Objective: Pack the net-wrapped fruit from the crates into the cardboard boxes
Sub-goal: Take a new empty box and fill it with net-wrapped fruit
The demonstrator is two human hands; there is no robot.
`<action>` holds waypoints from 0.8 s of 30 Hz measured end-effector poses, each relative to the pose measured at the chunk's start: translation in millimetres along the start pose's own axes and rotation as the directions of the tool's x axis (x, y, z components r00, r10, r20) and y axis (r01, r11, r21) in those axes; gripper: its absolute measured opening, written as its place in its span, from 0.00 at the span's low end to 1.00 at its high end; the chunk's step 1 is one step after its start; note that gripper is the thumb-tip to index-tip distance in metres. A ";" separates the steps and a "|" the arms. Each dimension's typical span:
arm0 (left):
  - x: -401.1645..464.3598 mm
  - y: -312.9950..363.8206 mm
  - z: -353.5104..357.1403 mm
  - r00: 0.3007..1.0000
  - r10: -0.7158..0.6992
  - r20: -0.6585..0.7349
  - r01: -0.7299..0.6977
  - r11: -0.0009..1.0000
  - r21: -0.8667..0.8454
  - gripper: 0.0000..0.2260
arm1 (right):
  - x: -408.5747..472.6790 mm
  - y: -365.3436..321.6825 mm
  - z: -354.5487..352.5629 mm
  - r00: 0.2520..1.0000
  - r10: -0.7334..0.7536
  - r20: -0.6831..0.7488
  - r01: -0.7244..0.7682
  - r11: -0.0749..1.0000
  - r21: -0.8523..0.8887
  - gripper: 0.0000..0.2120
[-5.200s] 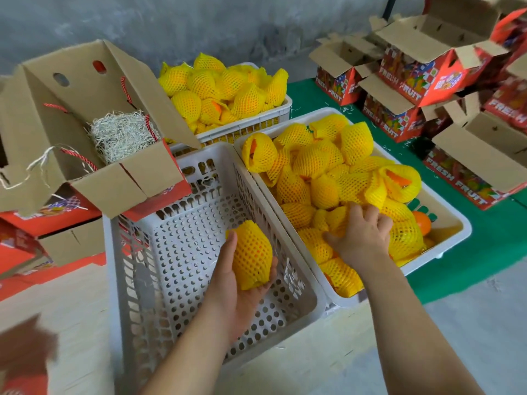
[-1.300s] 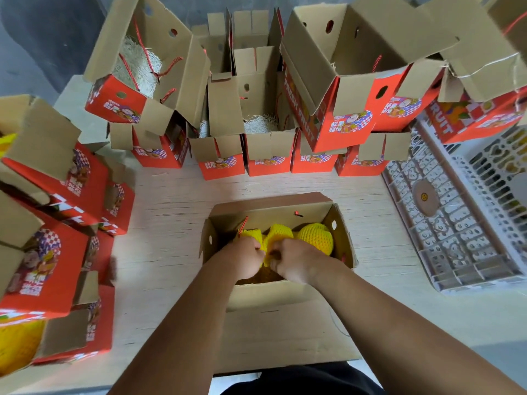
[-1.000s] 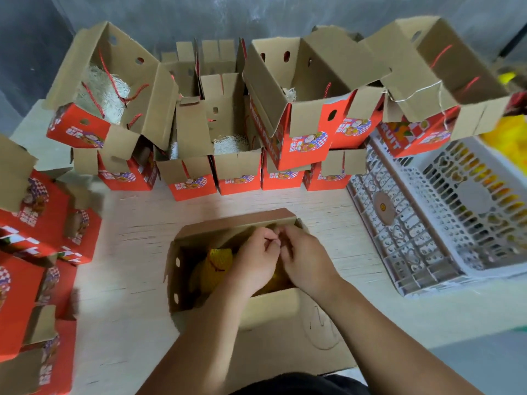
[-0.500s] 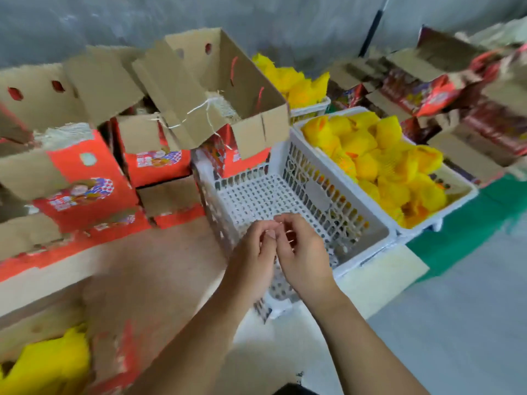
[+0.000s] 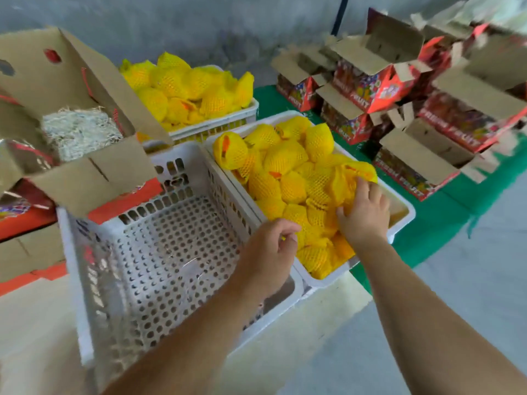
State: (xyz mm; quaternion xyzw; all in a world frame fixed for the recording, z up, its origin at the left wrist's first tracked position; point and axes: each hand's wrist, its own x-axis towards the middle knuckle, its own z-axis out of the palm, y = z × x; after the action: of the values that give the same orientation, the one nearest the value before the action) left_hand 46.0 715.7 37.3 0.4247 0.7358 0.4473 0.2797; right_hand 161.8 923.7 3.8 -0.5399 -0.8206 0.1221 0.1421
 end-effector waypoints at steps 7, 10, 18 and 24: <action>105.2 -5.7 43.8 0.987 0.105 0.123 -0.155 0.835 0.527 0.13 | 29.1 16.1 16.9 0.990 0.074 -0.124 -0.058 0.990 0.127 0.43; 108.5 -16.3 51.5 0.993 0.101 0.067 -0.121 0.784 0.609 0.15 | 51.3 24.3 20.5 0.999 0.004 -0.043 0.002 0.989 0.147 0.46; 107.3 -18.1 49.3 0.993 0.116 -0.031 -0.084 0.857 0.508 0.12 | 74.1 33.8 32.6 0.990 0.133 -0.050 -0.111 0.945 0.306 0.41; 106.6 -17.6 48.2 0.994 0.099 -0.050 -0.064 0.874 0.481 0.11 | 68.5 29.0 28.1 0.989 0.126 -0.080 -0.073 0.875 0.479 0.33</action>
State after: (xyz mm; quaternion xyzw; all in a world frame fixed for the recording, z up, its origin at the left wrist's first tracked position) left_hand 26.0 825.0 -3.3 0.4947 0.8146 0.2780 0.1200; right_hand 150.4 996.7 -25.6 -0.5358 -0.7280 0.2968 0.3078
